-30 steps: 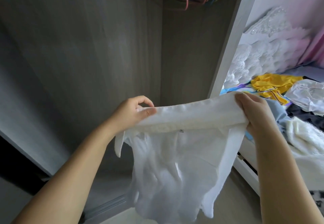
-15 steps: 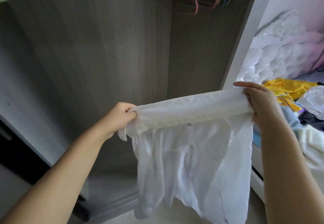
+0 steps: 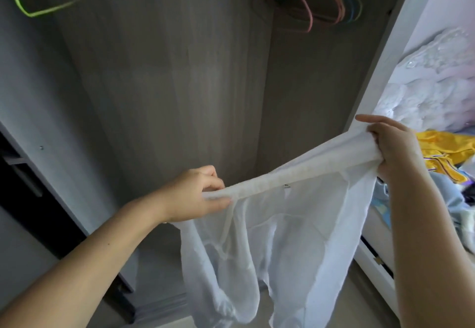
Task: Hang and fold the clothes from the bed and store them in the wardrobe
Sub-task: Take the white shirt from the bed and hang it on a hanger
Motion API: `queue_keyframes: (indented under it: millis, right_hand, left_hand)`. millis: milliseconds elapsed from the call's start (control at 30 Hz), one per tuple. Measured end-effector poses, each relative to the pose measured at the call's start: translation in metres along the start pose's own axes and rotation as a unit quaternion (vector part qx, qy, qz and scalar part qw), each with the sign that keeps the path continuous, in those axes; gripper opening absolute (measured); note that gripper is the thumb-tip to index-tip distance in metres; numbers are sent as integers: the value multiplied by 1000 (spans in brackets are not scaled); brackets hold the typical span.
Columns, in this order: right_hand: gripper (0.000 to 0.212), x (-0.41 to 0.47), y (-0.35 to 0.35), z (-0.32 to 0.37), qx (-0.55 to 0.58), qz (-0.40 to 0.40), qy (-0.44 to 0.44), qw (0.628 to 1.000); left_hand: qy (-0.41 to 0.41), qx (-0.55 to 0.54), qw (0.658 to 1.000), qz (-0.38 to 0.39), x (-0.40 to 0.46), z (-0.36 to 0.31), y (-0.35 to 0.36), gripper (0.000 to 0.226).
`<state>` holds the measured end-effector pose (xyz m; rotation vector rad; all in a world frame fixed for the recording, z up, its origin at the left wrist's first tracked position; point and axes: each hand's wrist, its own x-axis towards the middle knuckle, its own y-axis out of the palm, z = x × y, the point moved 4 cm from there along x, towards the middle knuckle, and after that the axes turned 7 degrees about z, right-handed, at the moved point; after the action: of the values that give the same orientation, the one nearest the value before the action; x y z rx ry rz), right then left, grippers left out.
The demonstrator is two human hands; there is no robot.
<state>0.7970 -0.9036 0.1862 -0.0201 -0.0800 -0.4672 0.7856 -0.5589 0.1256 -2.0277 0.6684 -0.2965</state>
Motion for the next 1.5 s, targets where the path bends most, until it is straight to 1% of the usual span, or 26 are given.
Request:
queue_keyframes:
  millis: [67,133,200,233,300,367,467,533,600,633,700,733,800,833,900,1000,1067,1133,1167,1200,1233,1267,1300,1367,1433,1500]
  right_hand:
    - [39,2,5,-3,-5,14,-6,1000]
    - [38,5,11,-8,-26,29,-7,999]
    - [33,10,21,-13,-72,58,-2,996]
    - [29,12,27,-16,-102,80,0,992]
    - [21,12,37,-24,-159,132,10,978]
    - [16,11,48,-32,-172,174,24,969]
    - [11,11,70,-41,-139,195,31,971]
    - [10,13,95,-45,-181,201,20,963]
    - [10,13,124,-47,-284,208,14,936]
    - [10,11,141,-47,-323,220,33,920]
    - [8,5,184,-42,-361,279,71,887]
    - [9,1,210,-35,-379,309,69,869]
    - [26,-7,270,-8,-390,349,31,852]
    - [32,-14,298,11,-379,360,11,853]
    - [31,-30,354,57,-329,378,-26,865]
    - [24,-56,426,125,-209,391,-126,887]
    - [22,-72,467,166,-180,366,-227,884]
    - [24,-84,496,194,-185,324,-296,879]
    - [23,-87,515,205,-181,318,-304,879]
    - [36,-88,534,210,-179,323,-289,883]
    - [55,-88,551,213,-182,331,-265,887]
    - [67,-89,567,211,-187,340,-233,892]
    - [69,-84,579,207,-190,339,-205,898]
    - [53,-73,597,197,-187,336,-175,907]
    - [40,-65,602,193,-190,319,-179,911]
    - [35,-59,603,195,-172,255,-205,929]
  left_hand:
    - [-43,144,989,-1,-2,8,-4,40]
    - [-24,247,964,-92,-7,6,-20,43]
    - [1,302,933,-195,-16,5,-42,35]
    - [-15,316,918,-240,-21,9,-53,29]
    - [-72,312,899,-298,-31,21,-74,24]
    - [-120,283,887,-344,-43,35,-92,22]
    - [-158,225,874,-401,-63,54,-111,29]
    - [-167,193,866,-429,-77,61,-122,39]
    - [-181,155,864,-445,-85,68,-130,48]
    - [-191,118,865,-449,-88,73,-135,52]
    - [-195,27,867,-457,-93,85,-146,50]
    - [-189,-9,870,-456,-95,89,-152,48]
    - [-175,-40,873,-454,-103,97,-165,41]
    - [-170,-53,877,-446,-104,99,-170,35]
    - [-160,-85,882,-435,-109,105,-183,23]
    - [-151,-98,886,-427,-118,118,-204,29]
    - [-149,-83,889,-424,-125,128,-216,34]
    - [-141,-74,897,-411,-128,132,-221,32]
    - [-140,-74,900,-405,-132,136,-225,29]
    - [-141,-76,901,-403,-135,139,-228,29]
    - [-143,-78,899,-407,-139,142,-231,35]
    - [-146,-78,897,-411,-144,148,-233,41]
    - [-146,-75,897,-410,-147,151,-234,43]
    - [-149,-65,901,-403,-153,155,-236,30]
    - [-153,-60,900,-405,-158,158,-239,25]
    - [-153,-56,897,-411,-161,166,-245,26]
